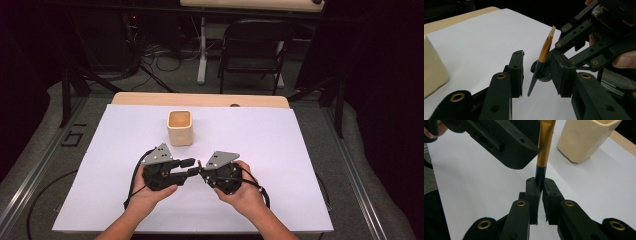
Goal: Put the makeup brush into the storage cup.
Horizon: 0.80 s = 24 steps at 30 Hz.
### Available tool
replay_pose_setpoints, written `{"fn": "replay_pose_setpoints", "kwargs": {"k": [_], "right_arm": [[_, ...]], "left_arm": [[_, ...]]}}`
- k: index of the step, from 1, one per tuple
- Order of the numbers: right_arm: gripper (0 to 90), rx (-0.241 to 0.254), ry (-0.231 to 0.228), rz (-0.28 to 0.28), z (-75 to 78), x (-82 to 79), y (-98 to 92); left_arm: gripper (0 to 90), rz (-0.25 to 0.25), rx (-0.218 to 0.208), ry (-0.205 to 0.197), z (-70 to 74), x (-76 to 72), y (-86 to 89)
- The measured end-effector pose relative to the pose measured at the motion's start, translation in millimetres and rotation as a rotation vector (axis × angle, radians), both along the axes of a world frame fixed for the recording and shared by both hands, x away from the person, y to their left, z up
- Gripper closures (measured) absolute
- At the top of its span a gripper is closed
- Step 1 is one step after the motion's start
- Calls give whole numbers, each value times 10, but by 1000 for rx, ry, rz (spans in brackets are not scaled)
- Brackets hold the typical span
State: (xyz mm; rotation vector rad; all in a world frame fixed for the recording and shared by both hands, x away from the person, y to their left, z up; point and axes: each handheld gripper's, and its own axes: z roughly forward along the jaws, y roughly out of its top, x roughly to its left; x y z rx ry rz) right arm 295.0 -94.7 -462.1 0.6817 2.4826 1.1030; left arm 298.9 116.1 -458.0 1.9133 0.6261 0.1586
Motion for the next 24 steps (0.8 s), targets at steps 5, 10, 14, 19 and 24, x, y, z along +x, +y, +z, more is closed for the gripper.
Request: {"fn": "replay_pose_setpoints", "kwargs": {"k": [5, 10, 14, 19, 24], "right_arm": [[832, 2, 5, 8, -5, -14, 30], [833, 2, 2, 17, -14, -17, 49], [832, 7, 10, 21, -17, -27, 62], [832, 17, 17, 24, -26, -28, 73], [832, 19, 23, 25, -33, -26, 77]], "left_arm": [[680, -5, -3, 2, -7, -10, -19], [713, -3, -12, 10, -10, -15, -21], [735, -3, -21, 10, -15, -14, -20], [761, -6, -27, 15, -22, -16, -24], [778, -4, -29, 16, -24, -20, -27]]}}
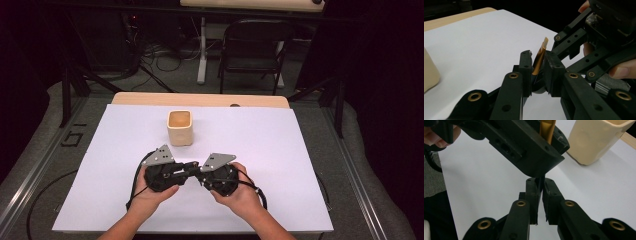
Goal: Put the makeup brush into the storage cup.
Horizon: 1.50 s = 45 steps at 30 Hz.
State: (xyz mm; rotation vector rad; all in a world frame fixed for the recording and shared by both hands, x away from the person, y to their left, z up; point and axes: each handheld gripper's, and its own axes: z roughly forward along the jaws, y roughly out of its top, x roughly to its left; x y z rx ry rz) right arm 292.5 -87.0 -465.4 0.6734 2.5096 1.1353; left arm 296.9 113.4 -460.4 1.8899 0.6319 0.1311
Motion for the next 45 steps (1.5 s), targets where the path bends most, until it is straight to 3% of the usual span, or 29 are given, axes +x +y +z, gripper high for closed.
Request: {"fn": "replay_pose_setpoints", "kwargs": {"k": [18, 33, 45], "right_arm": [[832, 3, 9, 2, -9, 4, 0], [824, 20, 0, 0, -1, -1, -3], [660, 22, 4, -30, -13, 29, -36]], "left_arm": [[821, 14, 8, -13, -2, -6, 4], [840, 32, 28, -49, 26, -27, 12], [840, 66, 20, -47, 53, 22, 116]]}}
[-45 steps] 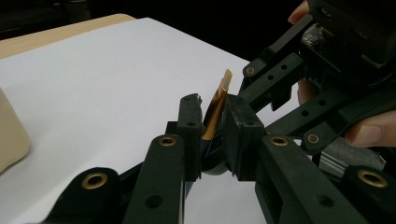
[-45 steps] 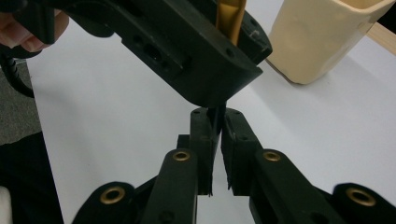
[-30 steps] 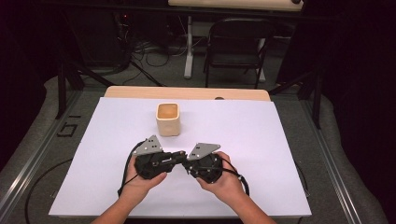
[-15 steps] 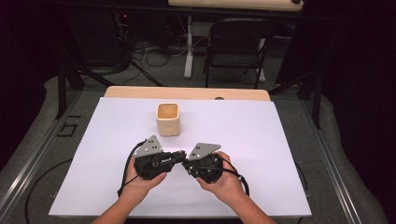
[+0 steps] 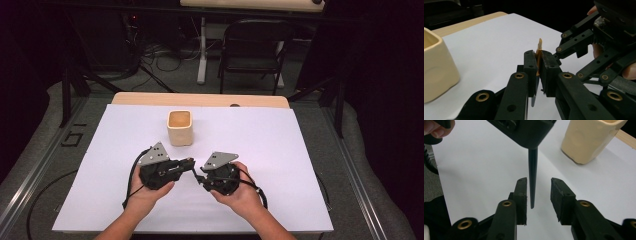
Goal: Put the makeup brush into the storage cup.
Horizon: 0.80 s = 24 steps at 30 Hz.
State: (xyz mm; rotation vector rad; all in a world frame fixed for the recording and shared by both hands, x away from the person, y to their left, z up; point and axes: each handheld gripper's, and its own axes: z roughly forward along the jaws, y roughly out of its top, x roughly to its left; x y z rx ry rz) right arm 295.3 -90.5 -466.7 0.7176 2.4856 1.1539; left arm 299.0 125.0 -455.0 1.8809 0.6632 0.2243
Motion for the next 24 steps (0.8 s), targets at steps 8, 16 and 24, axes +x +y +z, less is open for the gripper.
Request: {"fn": "replay_pose_setpoints", "kwargs": {"k": [8, 16, 24], "right_arm": [[577, 20, 10, -31, -2, 48, -75], [487, 36, 8, -70, -3, 101, -151], [406, 39, -1, -96, -23, 142, -183]], "left_arm": [[840, 33, 4, 1, 8, 49, 57], [841, 62, 2, 7, 19, 89, 109], [840, 108, 17, -13, 58, 108, 181]]}}
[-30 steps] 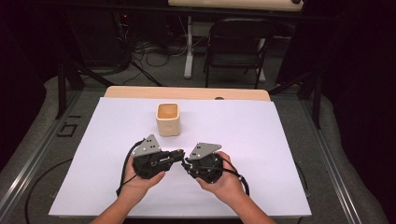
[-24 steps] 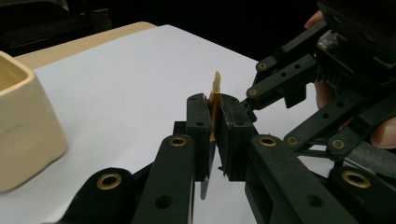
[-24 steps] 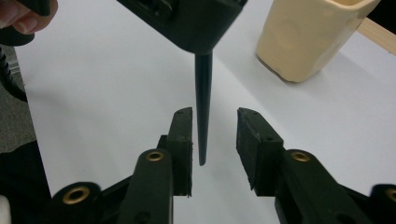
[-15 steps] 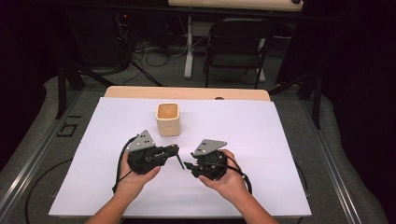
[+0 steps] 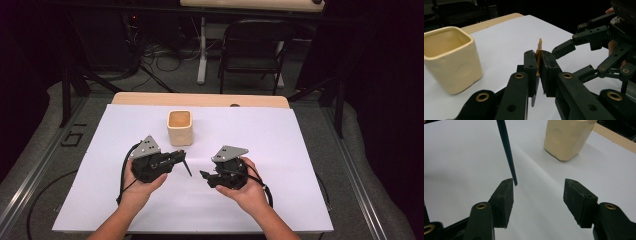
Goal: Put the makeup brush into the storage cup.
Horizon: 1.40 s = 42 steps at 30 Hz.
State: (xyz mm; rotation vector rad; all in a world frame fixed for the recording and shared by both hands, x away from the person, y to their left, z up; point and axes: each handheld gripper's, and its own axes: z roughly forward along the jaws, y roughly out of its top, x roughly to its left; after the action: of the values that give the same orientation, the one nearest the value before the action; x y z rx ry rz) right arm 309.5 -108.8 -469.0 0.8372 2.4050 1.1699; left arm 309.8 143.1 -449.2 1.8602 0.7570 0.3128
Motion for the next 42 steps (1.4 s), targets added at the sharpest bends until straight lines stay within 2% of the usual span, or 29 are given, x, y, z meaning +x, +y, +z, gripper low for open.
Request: {"fn": "replay_pose_setpoints", "kwargs": {"k": [12, 15, 21, 24, 29, 32, 36, 42], "right_arm": [[370, -22, 24, -35, -52, 65, -40], [370, -17, 14, -45, -66, 81, -55], [370, -6, 7, -66, -71, 98, -115], [370, 0, 0, -73, -89, 93, -148], [370, 9, 11, -91, -85, 112, -219], [370, 10, -2, -88, -100, 119, -221], [370, 2, 2, -89, -110, 113, -229], [370, 22, 2, -92, -92, 109, -264]], "left_arm": [[841, 117, 15, -18, 59, 71, 247], [840, 156, 15, -25, 76, 87, 318], [841, 197, 7, -26, 96, 115, 418], [841, 208, 12, -27, 127, 143, 433], [841, 220, -12, -19, 227, 238, 466], [841, 231, -13, -11, 305, 305, 488], [841, 244, 4, -6, 375, 377, 481], [841, 254, 26, 19, 462, 520, 424]]}}
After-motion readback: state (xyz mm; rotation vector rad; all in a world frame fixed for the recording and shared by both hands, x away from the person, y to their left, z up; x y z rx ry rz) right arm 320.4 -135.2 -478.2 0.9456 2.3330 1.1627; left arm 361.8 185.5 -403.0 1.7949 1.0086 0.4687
